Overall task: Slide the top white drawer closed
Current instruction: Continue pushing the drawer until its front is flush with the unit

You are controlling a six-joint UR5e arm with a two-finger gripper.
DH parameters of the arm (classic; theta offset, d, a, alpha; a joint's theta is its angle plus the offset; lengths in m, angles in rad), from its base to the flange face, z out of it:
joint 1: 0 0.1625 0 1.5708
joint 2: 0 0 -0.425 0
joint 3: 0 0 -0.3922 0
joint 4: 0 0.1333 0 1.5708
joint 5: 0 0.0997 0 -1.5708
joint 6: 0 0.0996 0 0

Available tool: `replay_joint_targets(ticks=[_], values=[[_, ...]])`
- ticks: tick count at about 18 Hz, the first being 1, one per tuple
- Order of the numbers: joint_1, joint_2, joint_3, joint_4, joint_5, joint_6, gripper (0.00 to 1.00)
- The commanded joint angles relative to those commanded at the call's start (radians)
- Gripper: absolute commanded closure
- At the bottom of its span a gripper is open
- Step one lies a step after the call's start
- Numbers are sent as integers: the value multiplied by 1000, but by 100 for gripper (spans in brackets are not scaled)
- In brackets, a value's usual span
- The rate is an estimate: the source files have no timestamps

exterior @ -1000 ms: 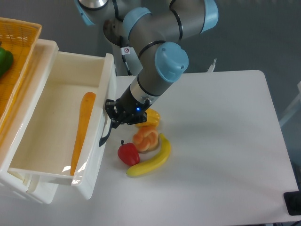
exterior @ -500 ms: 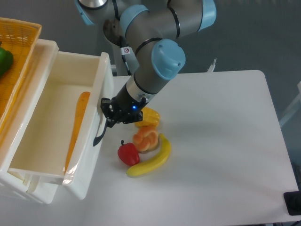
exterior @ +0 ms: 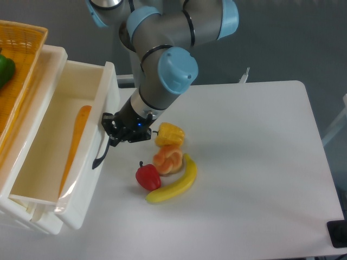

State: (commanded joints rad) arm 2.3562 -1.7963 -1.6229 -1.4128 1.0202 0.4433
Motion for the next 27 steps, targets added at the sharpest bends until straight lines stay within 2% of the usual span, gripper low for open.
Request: replay_joint_targets(ticks=[15, 27], values=[[-78, 0, 0, 2, -11, -29, 100], [-106, -3, 3, 17, -41, -74, 100]])
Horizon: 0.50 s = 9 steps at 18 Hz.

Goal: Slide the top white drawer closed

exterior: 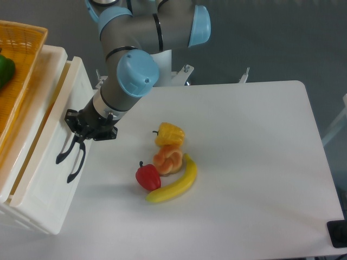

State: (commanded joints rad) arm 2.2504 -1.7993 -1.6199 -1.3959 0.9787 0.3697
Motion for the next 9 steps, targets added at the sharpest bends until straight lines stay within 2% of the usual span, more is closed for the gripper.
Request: replay_joint_targets(ticks=[9], values=[[-22, -8, 0, 35, 0, -38, 100]])
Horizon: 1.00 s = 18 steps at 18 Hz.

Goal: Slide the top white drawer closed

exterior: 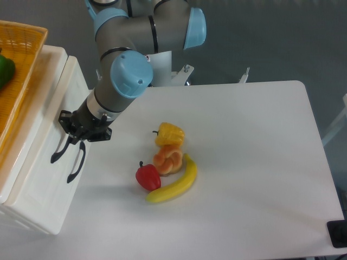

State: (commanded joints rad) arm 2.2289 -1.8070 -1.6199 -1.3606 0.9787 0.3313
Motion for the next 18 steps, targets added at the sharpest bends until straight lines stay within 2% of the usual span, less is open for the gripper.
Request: replay_joint_targets(ticks=[4, 6, 10, 11, 12, 18], values=[[0, -2, 0, 3, 0, 5, 100], [5, 0, 2, 18, 2, 5, 91], [23, -2, 2, 25, 52, 18, 36], [28, -2, 3, 26, 83, 18, 7], [31, -2, 8, 25, 109, 18, 0], [152, 0, 31, 28, 166, 20, 0]])
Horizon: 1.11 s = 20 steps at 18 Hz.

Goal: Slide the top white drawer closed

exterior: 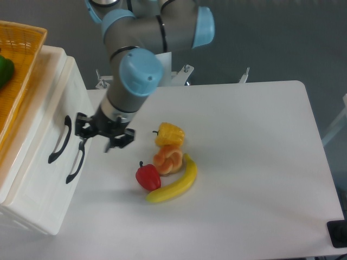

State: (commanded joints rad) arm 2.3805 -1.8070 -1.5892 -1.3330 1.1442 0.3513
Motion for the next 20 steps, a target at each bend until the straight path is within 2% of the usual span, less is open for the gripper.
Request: replay_joint_targets(ticks=[1, 2, 5, 9, 15, 18, 20], values=[[25, 3, 5, 0, 17, 0, 0], [101, 5, 27, 0, 38, 0, 0], [190, -2, 63, 0, 43, 9, 0], [282, -18, 60, -5, 86, 211, 0], [332, -64, 58, -5, 255, 435, 0], [355, -81, 58, 2, 299, 567, 0], [365, -112, 78, 23, 304, 702, 0]])
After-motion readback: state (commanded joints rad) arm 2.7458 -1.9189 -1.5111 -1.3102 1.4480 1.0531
